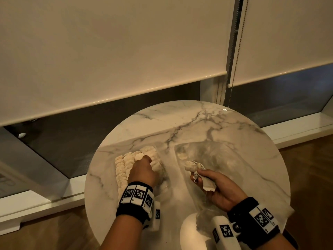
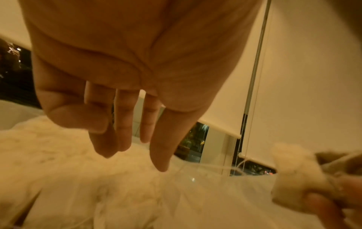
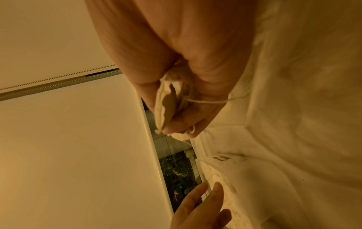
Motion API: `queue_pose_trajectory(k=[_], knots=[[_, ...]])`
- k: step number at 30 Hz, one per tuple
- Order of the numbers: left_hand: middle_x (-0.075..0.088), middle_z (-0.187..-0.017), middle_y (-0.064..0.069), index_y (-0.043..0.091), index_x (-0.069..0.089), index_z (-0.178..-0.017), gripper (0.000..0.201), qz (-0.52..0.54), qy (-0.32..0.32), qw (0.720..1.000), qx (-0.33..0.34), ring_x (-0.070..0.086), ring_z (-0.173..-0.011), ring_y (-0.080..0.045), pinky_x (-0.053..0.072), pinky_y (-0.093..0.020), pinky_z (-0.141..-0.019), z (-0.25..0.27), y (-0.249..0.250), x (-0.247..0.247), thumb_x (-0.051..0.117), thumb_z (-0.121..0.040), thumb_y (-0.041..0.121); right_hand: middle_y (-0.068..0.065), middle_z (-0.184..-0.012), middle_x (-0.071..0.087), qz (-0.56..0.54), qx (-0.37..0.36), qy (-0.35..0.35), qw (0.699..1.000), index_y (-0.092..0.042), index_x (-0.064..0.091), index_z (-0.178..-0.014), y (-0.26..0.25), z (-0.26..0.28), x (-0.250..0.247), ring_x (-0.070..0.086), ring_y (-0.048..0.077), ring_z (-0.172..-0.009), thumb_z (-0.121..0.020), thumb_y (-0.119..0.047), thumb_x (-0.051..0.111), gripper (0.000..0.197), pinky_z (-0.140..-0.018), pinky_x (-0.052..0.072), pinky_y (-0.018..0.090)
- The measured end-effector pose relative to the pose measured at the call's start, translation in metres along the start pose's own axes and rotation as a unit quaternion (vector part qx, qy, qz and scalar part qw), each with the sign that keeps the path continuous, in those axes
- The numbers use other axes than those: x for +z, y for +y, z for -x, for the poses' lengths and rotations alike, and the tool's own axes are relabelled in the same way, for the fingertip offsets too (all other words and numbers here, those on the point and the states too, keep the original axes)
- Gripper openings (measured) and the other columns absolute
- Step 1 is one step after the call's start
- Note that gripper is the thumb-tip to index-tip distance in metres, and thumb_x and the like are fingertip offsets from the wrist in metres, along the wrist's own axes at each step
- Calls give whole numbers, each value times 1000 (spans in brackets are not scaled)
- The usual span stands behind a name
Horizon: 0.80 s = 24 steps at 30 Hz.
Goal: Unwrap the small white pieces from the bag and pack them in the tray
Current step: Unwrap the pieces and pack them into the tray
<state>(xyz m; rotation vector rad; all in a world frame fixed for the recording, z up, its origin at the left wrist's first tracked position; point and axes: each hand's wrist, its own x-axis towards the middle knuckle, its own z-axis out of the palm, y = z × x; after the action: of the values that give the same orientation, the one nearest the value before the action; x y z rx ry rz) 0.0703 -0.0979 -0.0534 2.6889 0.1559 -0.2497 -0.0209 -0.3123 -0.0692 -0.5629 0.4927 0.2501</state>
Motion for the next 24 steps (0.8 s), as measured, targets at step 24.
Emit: queue_pose_trajectory(k=[24], knots=[[53,-142,-1,24,53,-137,49,-106,-119,984,85,53,-125,-30,44,-45,-103,16,-16,47,32,-99,47,26,-87,65,6,3,0,1000,19,51,-128,8,-5,-2,71,21,-60,-78,2,67,56,-49,57,21]])
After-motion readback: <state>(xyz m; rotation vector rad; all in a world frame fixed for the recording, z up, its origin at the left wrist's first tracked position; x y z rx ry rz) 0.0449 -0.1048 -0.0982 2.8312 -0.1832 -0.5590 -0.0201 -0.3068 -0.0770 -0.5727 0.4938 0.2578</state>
